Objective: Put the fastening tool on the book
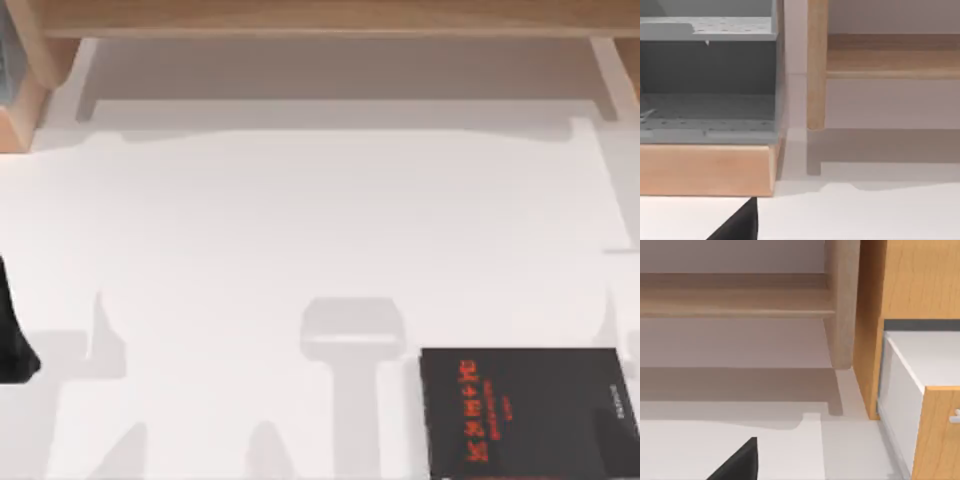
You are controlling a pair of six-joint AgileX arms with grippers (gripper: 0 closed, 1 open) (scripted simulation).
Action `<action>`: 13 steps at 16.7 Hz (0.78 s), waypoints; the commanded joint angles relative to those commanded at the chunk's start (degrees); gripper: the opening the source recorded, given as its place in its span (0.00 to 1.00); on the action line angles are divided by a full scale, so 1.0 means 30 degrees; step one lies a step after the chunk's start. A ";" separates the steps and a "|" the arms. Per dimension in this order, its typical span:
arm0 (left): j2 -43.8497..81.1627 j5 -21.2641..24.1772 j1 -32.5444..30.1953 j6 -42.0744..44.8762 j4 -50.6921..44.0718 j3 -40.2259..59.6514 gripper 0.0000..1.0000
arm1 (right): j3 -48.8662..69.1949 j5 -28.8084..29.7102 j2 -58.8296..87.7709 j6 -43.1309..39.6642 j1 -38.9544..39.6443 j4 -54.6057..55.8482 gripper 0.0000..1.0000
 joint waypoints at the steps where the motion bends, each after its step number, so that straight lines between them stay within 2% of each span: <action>1: 0.0000 0.0000 0.0000 0.0000 0.0000 0.0000 1.00 | 0.0000 0.0000 0.0000 0.0000 0.0000 0.0000 1.00; 4: 0.0000 0.0000 0.0000 0.0000 0.0000 0.0000 1.00 | 0.0544 -0.0060 0.0551 -0.0059 -0.0036 -0.0376 1.00; 7: 0.0000 0.0000 0.0000 0.0000 0.0000 0.0000 1.00 | 0.2795 -0.0249 0.2824 -0.0271 -0.0237 -0.1884 1.00; 13: 0.0000 0.0000 0.0000 0.0000 0.0000 0.0000 1.00 | 1.2007 -0.0543 1.2145 -0.0868 -0.1396 -0.7678 1.00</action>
